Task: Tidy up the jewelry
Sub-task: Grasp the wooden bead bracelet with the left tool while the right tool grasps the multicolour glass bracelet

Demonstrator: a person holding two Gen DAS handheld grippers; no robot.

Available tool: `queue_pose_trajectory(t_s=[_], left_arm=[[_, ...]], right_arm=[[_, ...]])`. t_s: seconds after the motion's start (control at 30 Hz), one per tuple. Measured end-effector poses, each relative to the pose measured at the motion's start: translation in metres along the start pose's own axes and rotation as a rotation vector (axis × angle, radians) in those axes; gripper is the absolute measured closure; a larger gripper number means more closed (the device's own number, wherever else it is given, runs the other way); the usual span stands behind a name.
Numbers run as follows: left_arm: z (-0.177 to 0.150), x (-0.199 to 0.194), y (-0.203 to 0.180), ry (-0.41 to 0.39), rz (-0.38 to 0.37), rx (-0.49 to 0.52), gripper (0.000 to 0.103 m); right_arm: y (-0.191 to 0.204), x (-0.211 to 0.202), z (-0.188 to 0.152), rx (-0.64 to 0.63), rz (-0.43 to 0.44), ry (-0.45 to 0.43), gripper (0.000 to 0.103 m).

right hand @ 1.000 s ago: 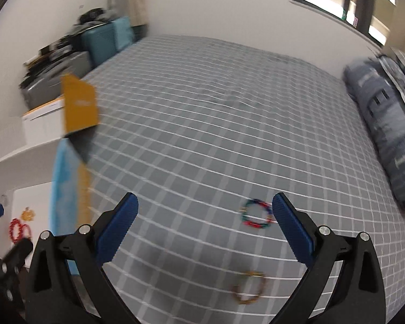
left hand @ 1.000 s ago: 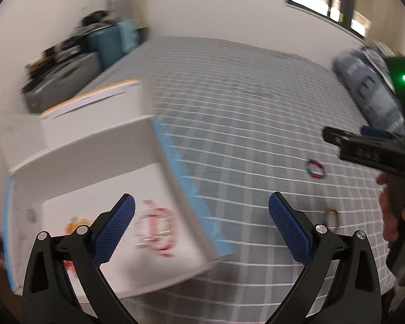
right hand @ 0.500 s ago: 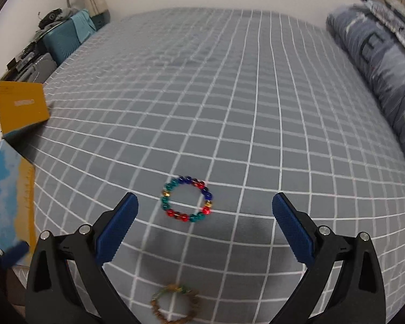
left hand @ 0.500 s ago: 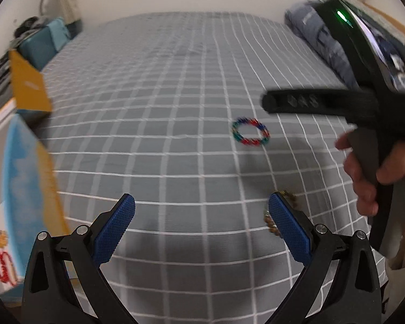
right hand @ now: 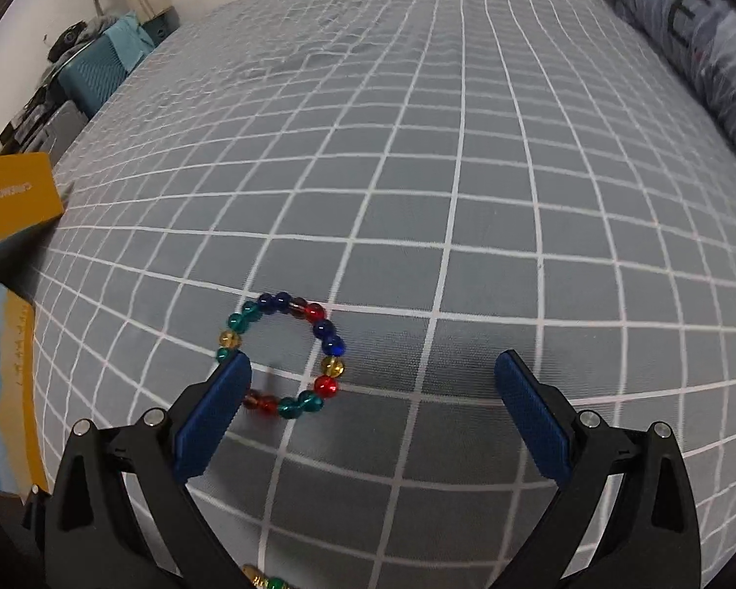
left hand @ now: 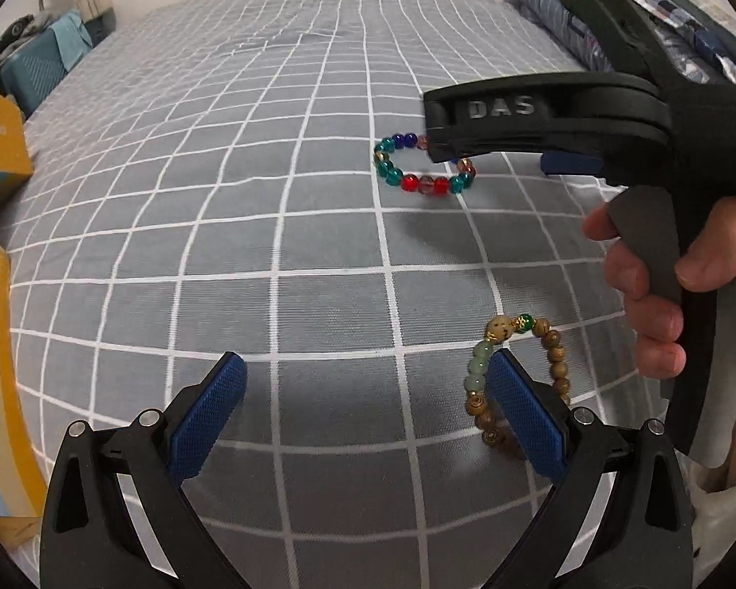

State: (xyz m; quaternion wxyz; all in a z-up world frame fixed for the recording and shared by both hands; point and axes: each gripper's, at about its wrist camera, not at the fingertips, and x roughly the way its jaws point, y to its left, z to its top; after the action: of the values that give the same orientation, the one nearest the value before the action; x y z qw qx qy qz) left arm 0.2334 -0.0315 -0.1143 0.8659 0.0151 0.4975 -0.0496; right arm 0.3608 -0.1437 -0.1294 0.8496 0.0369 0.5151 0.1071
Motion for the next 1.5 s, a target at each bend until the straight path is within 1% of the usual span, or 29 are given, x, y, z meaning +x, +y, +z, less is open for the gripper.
queue_pose_trajectory(t_s=[0.13,0.23,0.33,0.47,0.53,0.57,0.6,0.7,0.73,0.77,0.8,0.83,0.87,0.9,0.93,0.97,1.0,1.03,1.1,1.17,1.5], left_arm=[[-0.006,0.005,-0.009,-0.013,0.04,0.04,0.006],[-0.006,0.007,-0.01,-0.007,0.044,0.042,0.006],[-0.007,0.006,-0.009,-0.009,0.045,0.044,0.005],[-0.005,0.009,-0.011,-0.01,0.047,0.054,0.009],[-0.008,0.004,-0.013,-0.009,0.04,0.059,0.015],[-0.01,0.003,-0.013,-0.01,0.036,0.063,0.017],[-0.01,0.001,-0.014,-0.009,0.032,0.065,0.02],[-0.015,-0.004,-0.016,-0.005,0.01,0.072,0.031],[-0.015,-0.005,-0.017,-0.003,0.004,0.074,0.036],[-0.016,-0.007,-0.017,-0.001,-0.001,0.074,0.038],[-0.017,-0.009,-0.017,0.003,-0.01,0.073,0.045],[-0.018,-0.01,-0.017,0.005,-0.015,0.073,0.052],[-0.019,-0.012,-0.017,0.007,-0.023,0.072,0.056],[-0.02,-0.014,-0.017,0.009,-0.032,0.067,0.064],[-0.02,-0.016,-0.017,0.01,-0.037,0.065,0.074],[-0.019,-0.016,-0.016,0.012,-0.044,0.065,0.079],[-0.02,-0.017,-0.015,0.016,-0.056,0.064,0.09],[-0.019,-0.017,-0.014,0.018,-0.067,0.062,0.093],[-0.019,-0.019,-0.011,0.016,-0.089,0.048,0.094],[-0.018,-0.02,-0.011,0.008,-0.097,0.062,0.094],[-0.014,-0.034,-0.005,-0.027,-0.124,0.031,0.096]], right_arm=[[0.004,0.007,-0.002,-0.024,-0.037,-0.016,0.007],[0.007,0.009,-0.003,-0.049,-0.064,-0.019,0.007],[0.006,0.008,-0.004,-0.049,-0.068,-0.024,0.009],[0.006,0.006,-0.008,-0.069,-0.1,-0.029,0.02],[0.006,0.004,-0.008,-0.071,-0.103,-0.032,0.03],[0.005,0.002,-0.008,-0.069,-0.105,-0.033,0.037],[0.005,0.001,-0.008,-0.072,-0.101,-0.031,0.044],[0.005,0.0,-0.009,-0.085,-0.096,-0.027,0.057],[0.005,0.0,-0.009,-0.087,-0.094,-0.026,0.059],[0.006,-0.001,-0.01,-0.089,-0.095,-0.026,0.063],[0.006,-0.001,-0.009,-0.091,-0.092,-0.025,0.069],[0.007,0.0,-0.009,-0.091,-0.088,-0.024,0.072],[0.008,0.0,-0.009,-0.094,-0.084,-0.023,0.077],[0.009,0.0,-0.009,-0.097,-0.083,-0.022,0.081],[0.009,0.0,-0.009,-0.097,-0.082,-0.023,0.083],[0.009,0.0,-0.009,-0.097,-0.077,-0.022,0.089],[0.009,-0.001,-0.01,-0.094,-0.069,-0.022,0.093],[0.008,-0.001,-0.009,-0.09,-0.064,-0.026,0.094],[0.009,-0.003,-0.01,-0.096,-0.062,-0.03,0.094],[0.009,-0.005,-0.01,-0.089,-0.056,-0.033,0.094],[0.017,-0.018,-0.013,-0.089,-0.036,-0.068,0.094]])
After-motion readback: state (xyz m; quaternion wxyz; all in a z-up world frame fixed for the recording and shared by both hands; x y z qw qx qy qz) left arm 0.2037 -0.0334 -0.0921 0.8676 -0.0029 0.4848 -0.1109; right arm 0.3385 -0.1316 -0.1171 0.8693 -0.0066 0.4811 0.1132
